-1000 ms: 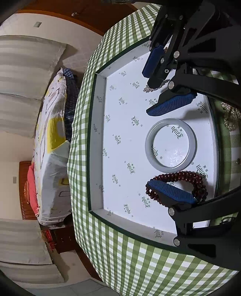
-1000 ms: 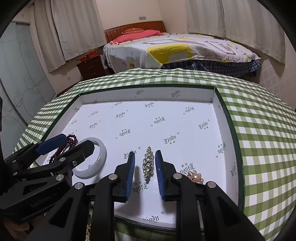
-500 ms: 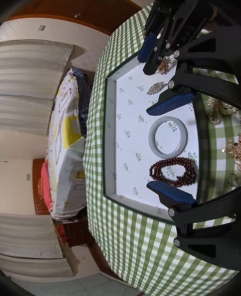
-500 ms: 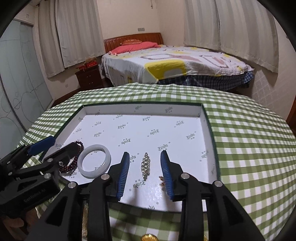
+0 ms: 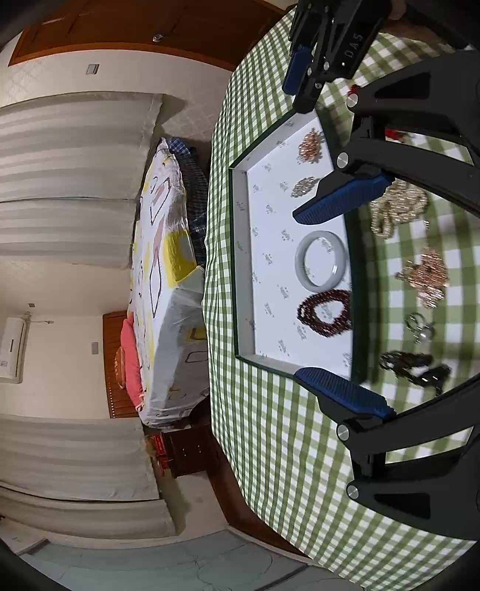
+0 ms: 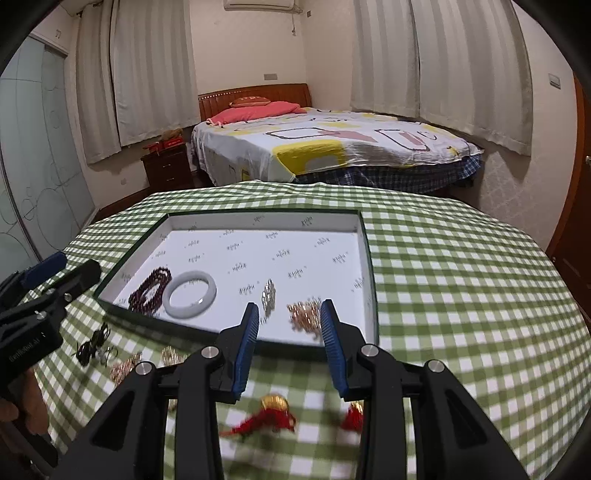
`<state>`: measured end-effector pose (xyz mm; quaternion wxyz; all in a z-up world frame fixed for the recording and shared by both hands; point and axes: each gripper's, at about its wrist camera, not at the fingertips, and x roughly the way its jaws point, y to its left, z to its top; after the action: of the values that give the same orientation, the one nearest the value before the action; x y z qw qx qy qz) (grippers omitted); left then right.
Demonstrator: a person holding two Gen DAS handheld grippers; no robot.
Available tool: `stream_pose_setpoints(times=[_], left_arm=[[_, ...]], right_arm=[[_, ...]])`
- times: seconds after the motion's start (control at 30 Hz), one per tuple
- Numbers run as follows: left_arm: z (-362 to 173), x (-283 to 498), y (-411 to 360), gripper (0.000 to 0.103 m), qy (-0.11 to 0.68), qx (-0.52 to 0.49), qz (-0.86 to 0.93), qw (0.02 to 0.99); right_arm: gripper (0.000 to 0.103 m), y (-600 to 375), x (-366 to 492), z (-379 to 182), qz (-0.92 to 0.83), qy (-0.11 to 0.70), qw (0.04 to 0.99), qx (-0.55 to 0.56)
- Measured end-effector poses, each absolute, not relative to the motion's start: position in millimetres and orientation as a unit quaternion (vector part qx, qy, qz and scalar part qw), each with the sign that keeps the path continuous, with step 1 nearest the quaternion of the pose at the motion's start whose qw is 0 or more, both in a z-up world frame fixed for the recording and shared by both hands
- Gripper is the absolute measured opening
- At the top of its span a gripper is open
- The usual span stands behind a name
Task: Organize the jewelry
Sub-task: 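Withdraw both tools from the tray toward the red tassel charms, then grasp the black beaded piece with left tool while right tool grasps a red tassel charm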
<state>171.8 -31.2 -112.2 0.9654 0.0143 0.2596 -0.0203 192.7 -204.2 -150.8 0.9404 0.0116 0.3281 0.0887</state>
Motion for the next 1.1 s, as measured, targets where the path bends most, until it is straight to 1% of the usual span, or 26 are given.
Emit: stream_pose_setpoints(times=[0.1,0.5,0.77,1.03,1.1], left_arm=[[-113.6,158.2,-24.0,0.078,0.259,0.012,-0.016,0.966],[-138.9,113.6,14.5,0.078,0.298,-0.015,0.019,0.954],[-152.8,111.3,28.0,0.078,0.319,-0.024,0.039,0.947],[-166.8,124.7,38.2,0.078,0.344,-0.029,0.050,0.937],[-169.9,129.5,38.8,0.076,0.351,-0.027,0.051,0.935]], right_arm=[[0.035,-207.2,182.2,-152.2,0.086,0.328,0.941,0.008],[0.035,-217.5,146.7,-164.7,0.080,0.331,0.940,0.009],[0.035,-218.7,137.7,-173.0,0.079,0.336,0.938,0.011],[0.035,-217.0,142.9,-179.5,0.079,0.347,0.935,0.012],[0.035,-216.3,145.1,-181.6,0.080,0.350,0.933,0.012]])
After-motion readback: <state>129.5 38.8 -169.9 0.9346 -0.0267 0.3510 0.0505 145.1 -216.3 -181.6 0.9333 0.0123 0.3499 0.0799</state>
